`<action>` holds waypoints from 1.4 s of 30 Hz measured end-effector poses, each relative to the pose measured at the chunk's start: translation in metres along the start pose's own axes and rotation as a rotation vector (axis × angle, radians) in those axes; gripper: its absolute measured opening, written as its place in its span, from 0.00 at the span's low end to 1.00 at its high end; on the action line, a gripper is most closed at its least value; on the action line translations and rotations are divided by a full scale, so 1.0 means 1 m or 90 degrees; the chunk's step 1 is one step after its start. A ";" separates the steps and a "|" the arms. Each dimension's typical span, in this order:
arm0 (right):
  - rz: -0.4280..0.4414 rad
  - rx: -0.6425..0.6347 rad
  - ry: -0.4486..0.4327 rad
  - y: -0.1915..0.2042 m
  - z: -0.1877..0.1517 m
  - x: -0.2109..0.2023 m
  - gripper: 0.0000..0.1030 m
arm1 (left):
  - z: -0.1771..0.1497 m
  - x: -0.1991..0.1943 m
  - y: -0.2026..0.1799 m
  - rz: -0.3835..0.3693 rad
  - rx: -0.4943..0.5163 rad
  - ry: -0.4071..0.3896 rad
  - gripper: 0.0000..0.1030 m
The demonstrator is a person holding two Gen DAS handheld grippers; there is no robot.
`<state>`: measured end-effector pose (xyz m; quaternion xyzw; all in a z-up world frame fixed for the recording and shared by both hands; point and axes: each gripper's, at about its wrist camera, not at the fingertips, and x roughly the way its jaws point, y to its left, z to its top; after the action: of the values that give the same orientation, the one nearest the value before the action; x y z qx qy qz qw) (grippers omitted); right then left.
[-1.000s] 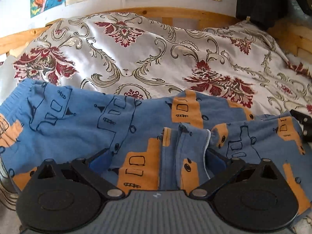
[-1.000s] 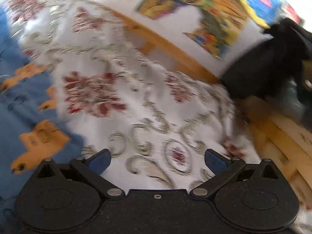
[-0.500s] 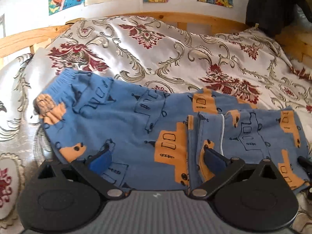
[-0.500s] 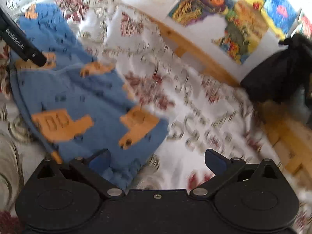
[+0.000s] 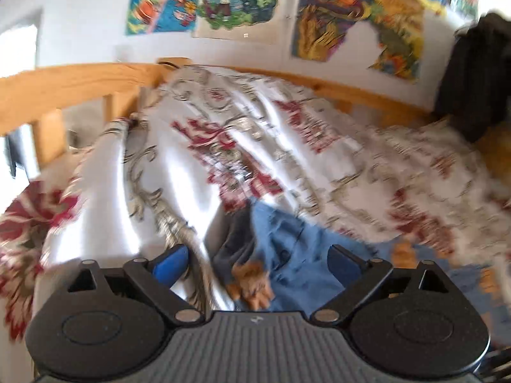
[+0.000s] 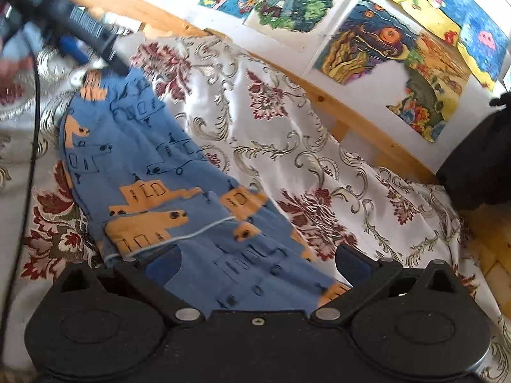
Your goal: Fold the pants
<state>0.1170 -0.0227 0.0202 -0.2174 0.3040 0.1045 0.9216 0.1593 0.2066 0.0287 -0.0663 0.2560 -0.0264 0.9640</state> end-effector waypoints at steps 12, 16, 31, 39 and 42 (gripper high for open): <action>0.012 -0.008 -0.015 0.010 -0.008 0.012 0.99 | 0.015 0.030 -0.002 -0.106 0.094 0.116 0.94; 0.013 -0.006 -0.015 0.011 -0.008 0.012 0.99 | 0.015 0.031 0.011 -0.114 0.042 0.160 0.94; 0.007 -0.014 -0.020 0.015 -0.010 0.014 0.99 | 0.007 0.033 0.024 -0.034 -0.182 0.120 0.82; 0.007 -0.011 -0.022 0.015 -0.011 0.015 0.99 | 0.002 0.026 0.034 0.027 -0.274 0.113 0.28; 0.005 -0.014 -0.024 0.015 -0.011 0.015 0.99 | 0.004 0.025 0.026 0.052 -0.271 0.117 0.21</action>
<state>0.1177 -0.0134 -0.0018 -0.2244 0.2865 0.1155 0.9242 0.1835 0.2308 0.0156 -0.2549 0.3451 0.0614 0.9012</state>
